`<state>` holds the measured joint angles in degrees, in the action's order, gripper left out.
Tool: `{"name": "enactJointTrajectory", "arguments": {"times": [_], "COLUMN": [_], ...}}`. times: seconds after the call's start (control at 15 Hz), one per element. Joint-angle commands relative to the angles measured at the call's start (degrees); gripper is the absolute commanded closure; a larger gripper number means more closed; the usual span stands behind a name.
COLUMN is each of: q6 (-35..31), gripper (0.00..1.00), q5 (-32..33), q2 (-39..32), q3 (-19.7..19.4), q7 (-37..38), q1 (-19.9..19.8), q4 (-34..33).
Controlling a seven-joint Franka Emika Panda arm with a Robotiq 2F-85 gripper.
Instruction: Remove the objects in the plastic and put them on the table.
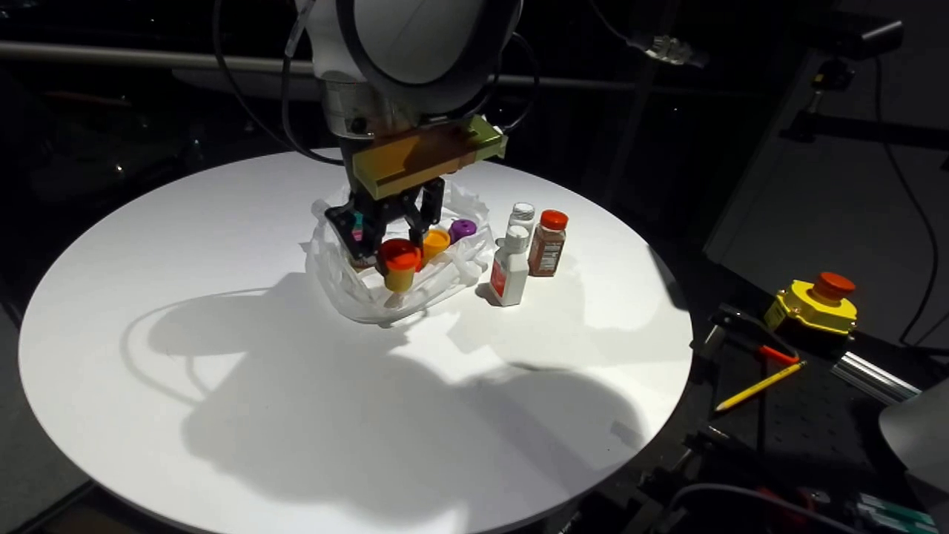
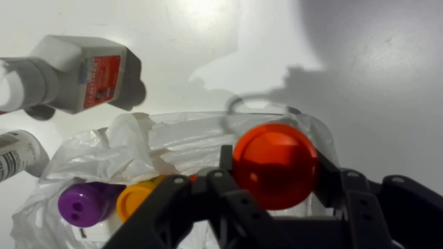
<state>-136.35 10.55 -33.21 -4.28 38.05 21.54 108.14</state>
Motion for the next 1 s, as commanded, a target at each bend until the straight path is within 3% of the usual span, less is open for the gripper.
{"name": "enactJointTrajectory", "arguments": {"times": [0.0, 0.67, 0.73, 0.8, 0.93], "q6": [1.0, 0.86, 0.77, 0.4, -1.19], "gripper": [0.72, 0.72, 0.22, 0.2, 0.05], "q5": [-0.51, 0.59, 0.64, 0.76, 2.01], "q2": [4.69, -3.27, -3.67, -3.33, -0.46], "q3": [1.87, 1.58, 1.47, 1.31, 0.0], "q7": [0.07, -0.91, -0.97, -0.95, 0.28], "q1": [-1.06, -1.37, -1.37, -1.37, -0.82], "q4": [5.49, 3.24, 2.99, 3.29, 5.25]}}
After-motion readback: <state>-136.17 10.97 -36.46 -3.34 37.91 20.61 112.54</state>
